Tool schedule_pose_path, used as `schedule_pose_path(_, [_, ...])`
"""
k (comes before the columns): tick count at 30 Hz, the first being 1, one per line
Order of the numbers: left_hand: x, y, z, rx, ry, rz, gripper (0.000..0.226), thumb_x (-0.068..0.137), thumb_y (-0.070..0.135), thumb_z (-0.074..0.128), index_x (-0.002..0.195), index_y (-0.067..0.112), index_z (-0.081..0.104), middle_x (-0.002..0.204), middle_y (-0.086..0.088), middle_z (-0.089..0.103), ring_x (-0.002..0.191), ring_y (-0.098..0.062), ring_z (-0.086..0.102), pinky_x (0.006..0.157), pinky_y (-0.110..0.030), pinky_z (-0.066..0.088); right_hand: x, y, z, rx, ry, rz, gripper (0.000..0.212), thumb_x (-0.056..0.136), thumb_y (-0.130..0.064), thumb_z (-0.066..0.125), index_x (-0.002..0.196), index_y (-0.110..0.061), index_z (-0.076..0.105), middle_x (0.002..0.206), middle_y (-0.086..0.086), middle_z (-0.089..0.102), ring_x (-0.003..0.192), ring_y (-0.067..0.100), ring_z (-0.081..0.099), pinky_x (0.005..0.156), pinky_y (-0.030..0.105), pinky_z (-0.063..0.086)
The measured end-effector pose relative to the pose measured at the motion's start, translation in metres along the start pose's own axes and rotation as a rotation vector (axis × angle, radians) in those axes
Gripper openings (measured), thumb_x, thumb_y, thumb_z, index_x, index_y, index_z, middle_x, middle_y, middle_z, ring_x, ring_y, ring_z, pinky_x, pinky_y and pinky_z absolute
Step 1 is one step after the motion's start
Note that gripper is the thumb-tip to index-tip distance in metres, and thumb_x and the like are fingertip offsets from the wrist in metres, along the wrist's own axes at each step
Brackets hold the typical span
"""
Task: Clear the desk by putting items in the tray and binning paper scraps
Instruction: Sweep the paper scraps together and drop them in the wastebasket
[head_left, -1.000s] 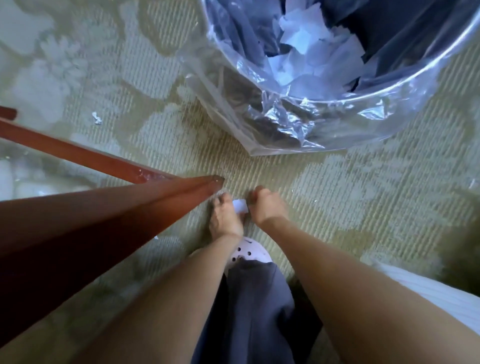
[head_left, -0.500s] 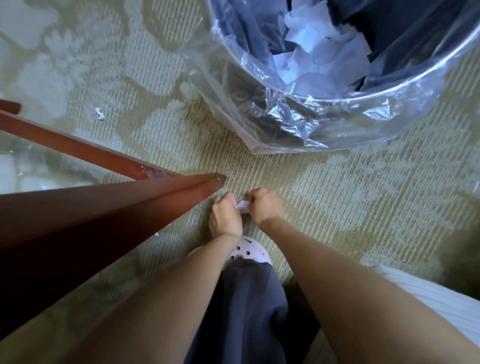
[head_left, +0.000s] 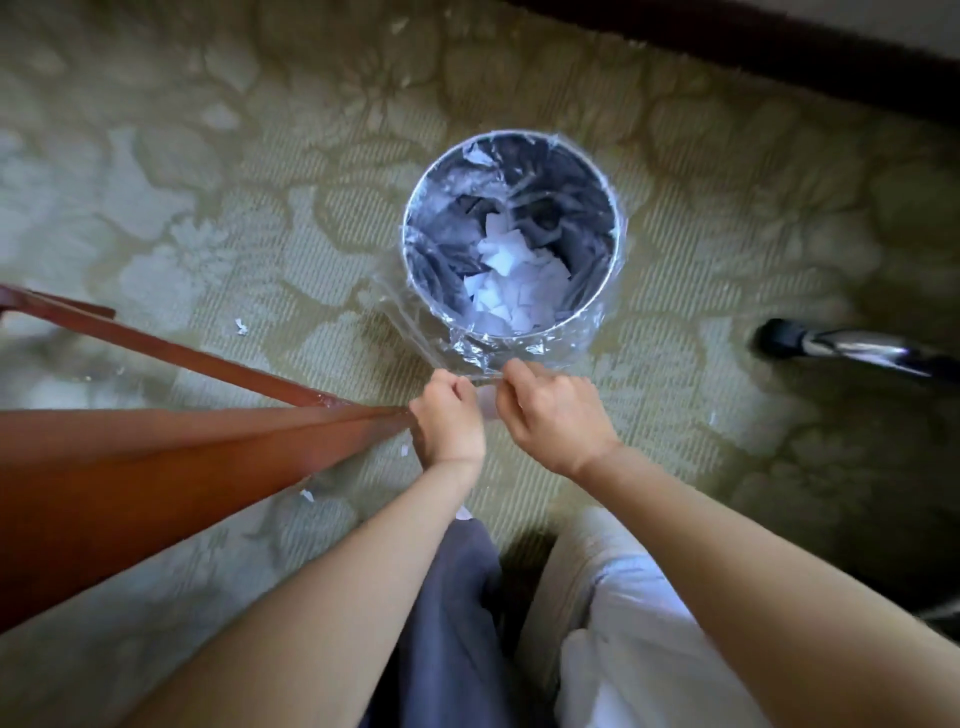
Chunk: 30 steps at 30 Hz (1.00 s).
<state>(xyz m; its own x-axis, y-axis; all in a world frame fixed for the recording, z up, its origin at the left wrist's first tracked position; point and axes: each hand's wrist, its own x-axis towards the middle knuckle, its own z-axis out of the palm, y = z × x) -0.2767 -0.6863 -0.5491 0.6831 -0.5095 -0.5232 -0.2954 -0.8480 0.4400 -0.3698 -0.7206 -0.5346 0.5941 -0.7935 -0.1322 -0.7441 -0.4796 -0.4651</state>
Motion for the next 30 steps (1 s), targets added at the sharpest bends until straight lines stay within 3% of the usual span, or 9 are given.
schedule_pose_path(3, [-0.017, 0.043, -0.031, -0.058, 0.042, 0.033, 0.024, 0.093, 0.011, 0.041, 0.1, 0.002, 0.063, 0.106, -0.022, 0.065, 0.103, -0.037, 0.057, 0.08, -0.036, 0.041, 0.009, -0.012, -0.046, 0.061, 0.136, 0.082, 0.025, 0.09, -0.02, 0.04, 0.077, -0.003, 0.053, 0.062, 0.015, 0.064, 0.05, 0.037, 0.06, 0.041, 0.029, 0.026])
schedule_pose_path(5, [-0.018, 0.063, -0.047, -0.065, 0.032, 0.014, 0.024, 0.093, 0.009, 0.04, 0.105, 0.003, 0.06, 0.113, -0.022, 0.063, 0.107, -0.036, 0.056, 0.082, -0.036, 0.042, 0.028, -0.015, -0.068, 0.176, 0.185, 0.295, 0.023, 0.098, -0.017, 0.037, 0.093, 0.001, 0.051, 0.086, 0.025, 0.065, 0.078, 0.044, 0.059, 0.057, 0.037, 0.03])
schedule_pose_path(8, [-0.009, 0.075, -0.061, -0.003, -0.084, 0.005, 0.028, 0.093, 0.006, 0.041, 0.116, 0.003, 0.056, 0.126, -0.019, 0.055, 0.118, -0.033, 0.051, 0.092, -0.033, 0.041, 0.059, -0.009, -0.08, 0.409, 0.218, 0.564, 0.021, 0.096, -0.01, 0.037, 0.094, 0.004, 0.052, 0.095, 0.028, 0.061, 0.089, 0.04, 0.057, 0.068, 0.04, 0.038])
schedule_pose_path(10, [-0.003, 0.08, -0.066, 0.036, -0.158, 0.007, 0.032, 0.093, 0.006, 0.041, 0.123, 0.002, 0.052, 0.134, -0.019, 0.049, 0.124, -0.032, 0.047, 0.099, -0.032, 0.038, 0.071, -0.005, -0.077, 0.467, 0.167, 0.65, 0.018, 0.092, 0.001, 0.034, 0.094, 0.003, 0.053, 0.1, 0.026, 0.06, 0.092, 0.038, 0.059, 0.07, 0.039, 0.042])
schedule_pose_path(13, [0.002, 0.084, -0.075, 0.044, -0.166, 0.004, 0.033, 0.093, 0.003, 0.04, 0.123, -0.001, 0.052, 0.136, -0.019, 0.046, 0.125, -0.033, 0.045, 0.1, -0.033, 0.037, 0.075, -0.002, -0.067, 0.528, -0.03, 0.746, 0.032, 0.089, 0.004, 0.035, 0.119, 0.003, 0.047, 0.122, 0.023, 0.054, 0.109, 0.035, 0.053, 0.078, 0.032, 0.04])
schedule_pose_path(16, [0.0, 0.09, -0.086, 0.058, -0.187, 0.001, 0.035, 0.094, 0.003, 0.041, 0.127, -0.001, 0.048, 0.138, -0.018, 0.044, 0.126, -0.034, 0.044, 0.1, -0.035, 0.038, 0.069, -0.01, -0.066, 0.483, -0.15, 0.724, 0.045, 0.087, 0.002, 0.037, 0.131, 0.0, 0.039, 0.13, 0.022, 0.05, 0.119, 0.037, 0.049, 0.093, 0.036, 0.041])
schedule_pose_path(24, [-0.064, 0.141, -0.174, 0.095, -0.214, -0.024, 0.035, 0.091, 0.007, 0.044, 0.125, 0.004, 0.052, 0.137, -0.017, 0.046, 0.125, -0.035, 0.046, 0.1, -0.037, 0.04, 0.049, -0.084, -0.168, 0.202, -0.058, 0.53, 0.031, 0.09, 0.0, 0.036, 0.118, 0.003, 0.048, 0.124, 0.02, 0.052, 0.113, 0.037, 0.05, 0.087, 0.038, 0.041])
schedule_pose_path(27, [-0.098, 0.177, -0.241, 0.131, -0.132, 0.115, 0.033, 0.092, 0.004, 0.04, 0.122, 0.006, 0.051, 0.137, -0.015, 0.042, 0.121, -0.035, 0.048, 0.096, -0.039, 0.04, 0.053, -0.129, -0.241, 0.08, -0.011, 0.408, 0.028, 0.092, -0.003, 0.037, 0.117, 0.003, 0.05, 0.121, 0.02, 0.052, 0.11, 0.037, 0.05, 0.086, 0.039, 0.039])
schedule_pose_path(30, [-0.132, 0.199, -0.325, 0.219, 0.034, 0.323, 0.029, 0.094, 0.006, 0.036, 0.118, 0.007, 0.05, 0.129, -0.014, 0.044, 0.113, -0.035, 0.049, 0.088, -0.041, 0.041, 0.056, -0.192, -0.31, -0.027, 0.04, 0.3, 0.018, 0.09, -0.001, 0.036, 0.101, 0.0, 0.05, 0.111, 0.02, 0.055, 0.1, 0.037, 0.053, 0.074, 0.038, 0.037])
